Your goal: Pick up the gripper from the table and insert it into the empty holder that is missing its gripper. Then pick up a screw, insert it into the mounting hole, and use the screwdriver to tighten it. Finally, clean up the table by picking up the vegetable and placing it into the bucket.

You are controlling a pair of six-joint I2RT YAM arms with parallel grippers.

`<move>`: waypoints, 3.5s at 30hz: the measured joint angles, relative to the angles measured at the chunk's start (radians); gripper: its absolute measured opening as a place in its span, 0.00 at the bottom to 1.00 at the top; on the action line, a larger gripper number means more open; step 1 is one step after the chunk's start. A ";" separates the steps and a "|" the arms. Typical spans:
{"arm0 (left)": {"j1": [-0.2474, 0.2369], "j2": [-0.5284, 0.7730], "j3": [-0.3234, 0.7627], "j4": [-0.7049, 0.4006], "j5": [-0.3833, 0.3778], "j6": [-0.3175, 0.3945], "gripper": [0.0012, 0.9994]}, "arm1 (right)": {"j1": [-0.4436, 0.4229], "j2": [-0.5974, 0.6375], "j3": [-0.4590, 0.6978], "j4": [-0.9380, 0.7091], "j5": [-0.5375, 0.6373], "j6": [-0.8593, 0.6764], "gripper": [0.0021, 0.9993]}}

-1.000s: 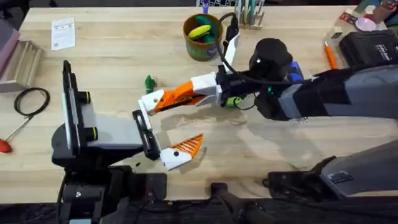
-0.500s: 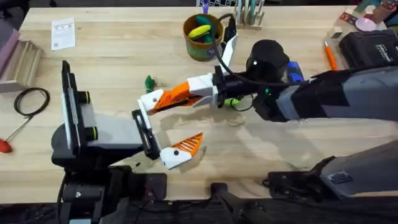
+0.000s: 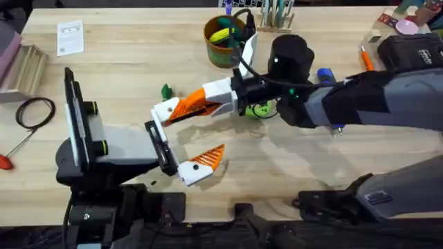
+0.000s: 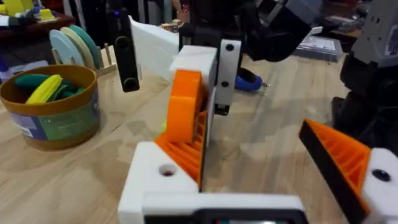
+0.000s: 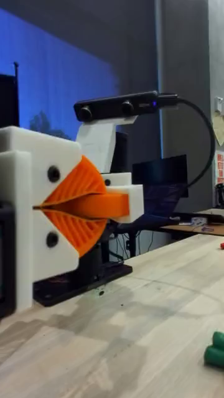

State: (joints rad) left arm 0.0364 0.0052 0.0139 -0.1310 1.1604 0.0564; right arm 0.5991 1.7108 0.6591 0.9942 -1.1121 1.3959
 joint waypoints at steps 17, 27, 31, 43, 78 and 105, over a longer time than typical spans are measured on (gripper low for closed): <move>0.003 0.000 0.000 0.002 -0.012 0.000 0.99 | -0.006 0.075 0.077 0.000 -0.072 -0.013 0.01; 0.003 0.000 0.000 0.002 -0.013 0.004 0.99 | -0.007 0.075 0.088 -0.020 -0.080 -0.013 0.01; 0.003 0.000 0.000 0.002 -0.013 0.004 0.99 | -0.007 0.075 0.089 -0.021 -0.081 -0.013 0.01; -0.007 0.000 0.000 -0.003 0.020 0.007 0.99 | 0.002 0.075 0.100 -0.018 -0.074 -0.013 0.61; -0.008 0.000 0.000 -0.005 0.034 0.007 0.99 | -0.070 -0.551 0.241 -1.419 0.610 -0.682 0.80; -0.008 0.000 0.000 -0.007 0.045 0.007 0.99 | 0.068 -0.262 0.541 -1.911 1.231 -0.904 0.80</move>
State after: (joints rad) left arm 0.0284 0.0055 0.0143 -0.1383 1.2053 0.0635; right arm 0.6674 1.4487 1.2003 -0.9164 0.1190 0.4923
